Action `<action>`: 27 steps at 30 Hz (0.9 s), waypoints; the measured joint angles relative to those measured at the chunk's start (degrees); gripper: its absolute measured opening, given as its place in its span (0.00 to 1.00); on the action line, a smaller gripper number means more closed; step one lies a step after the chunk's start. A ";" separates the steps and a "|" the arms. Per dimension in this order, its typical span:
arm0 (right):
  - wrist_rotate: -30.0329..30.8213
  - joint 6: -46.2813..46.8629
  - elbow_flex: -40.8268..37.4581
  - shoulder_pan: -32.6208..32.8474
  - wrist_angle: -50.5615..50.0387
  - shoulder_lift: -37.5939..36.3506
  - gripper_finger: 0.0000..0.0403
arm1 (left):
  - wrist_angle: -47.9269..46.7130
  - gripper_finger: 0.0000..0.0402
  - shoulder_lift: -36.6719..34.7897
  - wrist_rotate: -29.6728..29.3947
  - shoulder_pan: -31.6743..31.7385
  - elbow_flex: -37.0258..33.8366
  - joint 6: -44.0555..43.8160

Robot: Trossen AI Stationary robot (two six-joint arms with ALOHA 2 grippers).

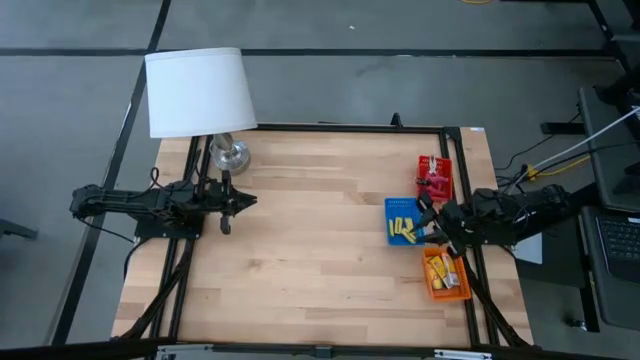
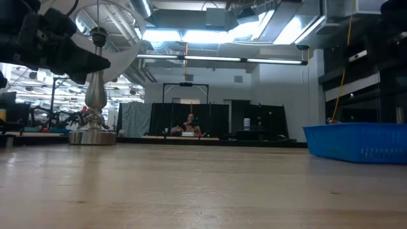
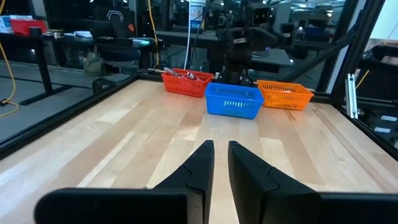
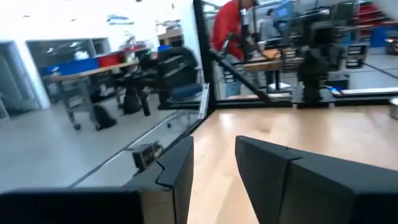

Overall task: Pick & Place School Supplies
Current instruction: Return to Home Position

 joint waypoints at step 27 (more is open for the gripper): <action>11.75 0.24 0.02 -0.20 -2.14 0.03 0.30 | 0.40 0.11 0.01 -0.02 0.01 0.00 0.00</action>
